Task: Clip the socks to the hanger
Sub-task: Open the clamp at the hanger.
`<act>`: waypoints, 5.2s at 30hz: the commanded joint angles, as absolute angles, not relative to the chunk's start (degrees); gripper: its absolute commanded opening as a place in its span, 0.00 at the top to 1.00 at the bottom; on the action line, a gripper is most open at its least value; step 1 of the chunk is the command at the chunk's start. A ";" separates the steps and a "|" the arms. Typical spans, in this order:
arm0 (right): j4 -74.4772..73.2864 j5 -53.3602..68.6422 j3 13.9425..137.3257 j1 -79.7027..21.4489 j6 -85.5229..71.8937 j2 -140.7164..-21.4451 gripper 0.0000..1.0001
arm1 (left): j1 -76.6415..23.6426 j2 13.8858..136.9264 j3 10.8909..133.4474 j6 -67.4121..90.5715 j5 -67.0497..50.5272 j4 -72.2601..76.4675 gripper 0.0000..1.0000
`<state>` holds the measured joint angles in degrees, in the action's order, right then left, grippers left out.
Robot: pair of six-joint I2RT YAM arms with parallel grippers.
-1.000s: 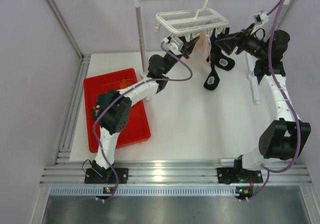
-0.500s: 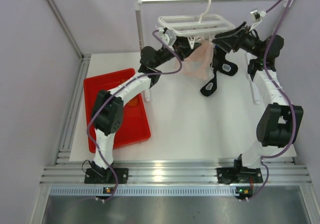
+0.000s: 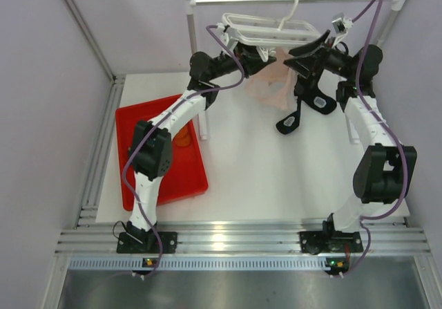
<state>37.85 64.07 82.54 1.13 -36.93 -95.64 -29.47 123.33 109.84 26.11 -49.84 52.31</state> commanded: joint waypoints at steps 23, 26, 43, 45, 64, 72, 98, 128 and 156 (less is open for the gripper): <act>25.75 64.16 93.34 -1.84 -17.75 -94.30 0.45 | -28.30 125.95 110.49 -4.05 -65.05 48.32 0.83; 26.54 63.55 94.31 -2.46 -18.80 -94.92 0.47 | -28.56 124.46 106.79 -5.09 -60.22 49.83 0.82; 25.93 60.29 94.83 -3.08 -18.02 -94.66 0.55 | -29.18 120.15 97.47 -3.24 -53.43 59.42 0.83; 24.44 60.56 95.18 -3.25 -15.83 -94.31 0.55 | -29.18 120.06 97.56 -3.78 -53.79 59.41 0.86; 28.74 56.95 90.88 1.39 -22.67 -93.16 0.53 | -33.40 118.56 93.60 -2.64 -31.21 66.35 0.52; 29.09 57.74 90.62 1.93 -23.29 -93.16 0.52 | -34.54 120.67 96.41 -4.48 -25.85 66.62 0.53; 29.00 59.77 90.26 2.37 -22.68 -93.25 0.50 | -35.07 124.89 103.00 -8.35 -29.97 59.59 0.55; 25.49 59.94 88.68 2.90 -17.49 -93.25 0.50 | -34.98 126.83 106.44 -9.05 -31.90 56.60 0.77; 29.00 65.48 90.88 3.34 -15.29 -98.52 0.34 | -32.61 125.68 108.19 1.23 -41.92 56.43 0.94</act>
<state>26.20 64.97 88.09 4.14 -16.88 -97.14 -32.49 128.03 105.65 -1.13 -39.72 55.24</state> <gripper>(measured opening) 0.661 0.189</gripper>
